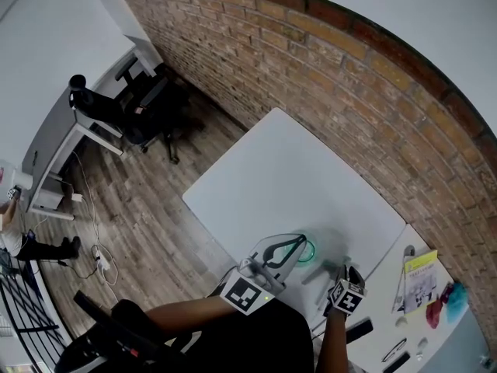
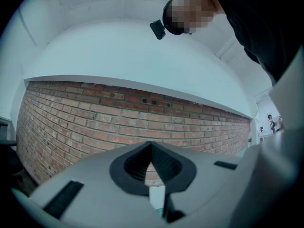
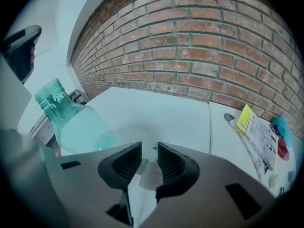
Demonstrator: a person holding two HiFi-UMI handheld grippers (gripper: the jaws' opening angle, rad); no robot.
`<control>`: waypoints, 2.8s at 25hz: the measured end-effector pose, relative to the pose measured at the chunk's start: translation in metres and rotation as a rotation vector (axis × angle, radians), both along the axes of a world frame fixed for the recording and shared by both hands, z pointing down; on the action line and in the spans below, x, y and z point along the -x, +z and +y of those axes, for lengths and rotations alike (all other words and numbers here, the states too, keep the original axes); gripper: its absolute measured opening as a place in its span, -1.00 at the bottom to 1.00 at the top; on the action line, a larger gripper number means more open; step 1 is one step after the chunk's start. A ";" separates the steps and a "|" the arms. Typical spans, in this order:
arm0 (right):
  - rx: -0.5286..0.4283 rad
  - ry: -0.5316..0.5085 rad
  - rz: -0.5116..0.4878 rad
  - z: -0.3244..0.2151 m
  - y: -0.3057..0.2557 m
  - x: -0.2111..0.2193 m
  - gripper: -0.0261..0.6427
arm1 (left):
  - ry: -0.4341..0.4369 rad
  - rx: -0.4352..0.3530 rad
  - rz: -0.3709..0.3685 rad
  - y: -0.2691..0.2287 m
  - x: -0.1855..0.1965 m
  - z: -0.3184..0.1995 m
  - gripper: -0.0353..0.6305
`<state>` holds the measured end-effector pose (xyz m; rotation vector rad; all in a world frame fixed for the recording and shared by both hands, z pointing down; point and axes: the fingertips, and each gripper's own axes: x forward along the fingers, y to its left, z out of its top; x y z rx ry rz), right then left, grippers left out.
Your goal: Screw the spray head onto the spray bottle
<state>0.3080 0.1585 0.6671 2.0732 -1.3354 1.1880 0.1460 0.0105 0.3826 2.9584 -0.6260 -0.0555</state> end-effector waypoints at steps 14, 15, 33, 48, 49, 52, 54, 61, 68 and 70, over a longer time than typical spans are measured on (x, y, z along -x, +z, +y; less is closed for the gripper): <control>0.107 0.009 -0.071 -0.002 0.050 -0.015 -0.61 | -0.058 0.028 -0.043 0.017 0.006 -0.005 -0.89; 0.111 0.010 -0.078 -0.001 0.053 -0.014 -0.61 | -0.059 0.027 -0.045 0.017 0.006 -0.004 -0.89; 0.225 -0.078 -0.128 -0.010 0.073 -0.013 -0.61 | -0.125 0.060 -0.075 0.031 0.022 -0.014 -0.89; 0.300 -0.013 -0.312 0.001 0.084 -0.019 -0.56 | -0.111 0.080 -0.051 0.031 0.017 -0.021 -0.89; 0.310 -0.015 -0.320 0.003 0.085 -0.019 -0.59 | -0.113 0.082 -0.051 0.031 0.018 -0.022 -0.89; 0.322 -0.017 -0.329 0.007 0.086 -0.020 -0.69 | -0.127 0.089 -0.050 0.031 0.021 -0.025 -0.89; 0.318 -0.010 -0.332 0.011 0.085 -0.020 -0.69 | -0.133 0.088 -0.047 0.031 0.023 -0.027 -0.89; 0.271 -0.010 -0.359 0.018 0.076 -0.020 -0.72 | -0.140 0.088 -0.035 0.028 0.027 -0.028 -0.89; 0.208 -0.014 -0.361 0.031 0.059 -0.018 -0.72 | -0.128 0.090 -0.029 0.025 0.029 -0.020 -0.89; 0.187 -0.010 -0.365 0.035 0.056 -0.015 -0.72 | -0.128 0.085 -0.025 0.023 0.031 -0.018 -0.89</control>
